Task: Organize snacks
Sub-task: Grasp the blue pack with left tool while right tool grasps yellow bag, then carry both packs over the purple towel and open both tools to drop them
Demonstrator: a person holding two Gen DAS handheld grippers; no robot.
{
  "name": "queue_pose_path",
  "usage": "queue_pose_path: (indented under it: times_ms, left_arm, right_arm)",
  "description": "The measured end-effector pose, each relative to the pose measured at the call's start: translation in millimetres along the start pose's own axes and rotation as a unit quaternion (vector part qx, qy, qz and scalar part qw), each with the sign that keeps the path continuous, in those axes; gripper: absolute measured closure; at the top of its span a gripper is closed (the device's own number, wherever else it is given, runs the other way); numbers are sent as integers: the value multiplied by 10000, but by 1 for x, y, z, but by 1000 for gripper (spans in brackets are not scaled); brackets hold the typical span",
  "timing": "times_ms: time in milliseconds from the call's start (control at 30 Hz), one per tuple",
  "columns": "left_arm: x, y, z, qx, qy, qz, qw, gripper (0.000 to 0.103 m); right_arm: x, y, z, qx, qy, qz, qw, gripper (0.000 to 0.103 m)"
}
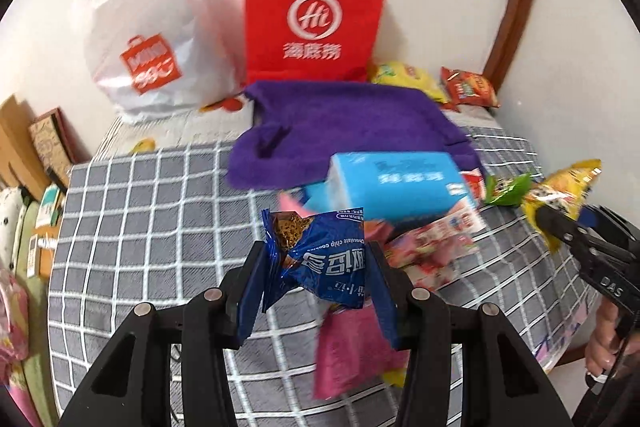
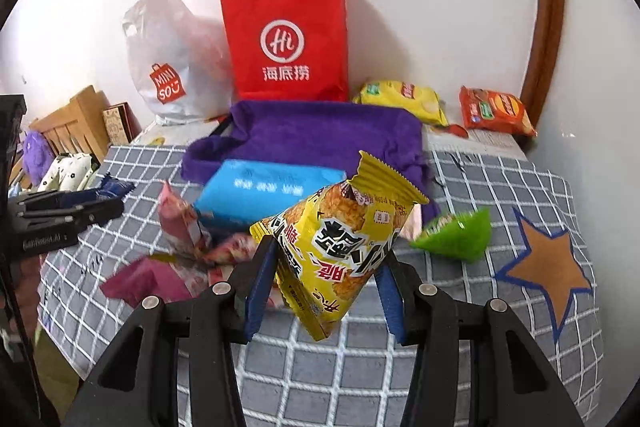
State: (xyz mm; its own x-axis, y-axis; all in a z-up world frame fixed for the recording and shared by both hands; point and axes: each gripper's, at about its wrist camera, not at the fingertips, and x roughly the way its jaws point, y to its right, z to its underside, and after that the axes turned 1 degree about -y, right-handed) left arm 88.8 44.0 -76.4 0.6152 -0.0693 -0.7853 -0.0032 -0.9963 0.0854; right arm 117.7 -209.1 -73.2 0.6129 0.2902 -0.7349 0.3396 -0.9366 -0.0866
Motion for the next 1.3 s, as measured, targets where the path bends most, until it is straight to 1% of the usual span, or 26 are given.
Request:
queue_pose_path:
  times_ms: [167,333,533,667,933,1133,1300]
  left_arm:
    - [0,16,-22,137,81,105,9998,57]
    - [3,23,-47,197,153,146,9996,57]
    - [13,29,-83,287,311,101,9991,57]
    - [24,27,-104,235,347,133,9990,57]
    - [54,15,-142,96,355,152,9992,57]
    - [79,6,-166,110,296,-15,9995,57]
    - [94,-1,-182,77,355,-64,9993,57]
  right_arm:
    - [7,-4,-26,-49,59,52,10000,55]
    - [17,-2,-56,14,45,-115,9999,55]
    - [38,-1,-89,-29,25,-144,9999,55]
    - [59,2,-108,-42,-40,-91,9999,55]
    - [90,9,-147,63,141,-84,9998,55]
    - [114,17,-172,78,190,-20,9998,55]
    - [135,28,-185,116,160,32,9998,55]
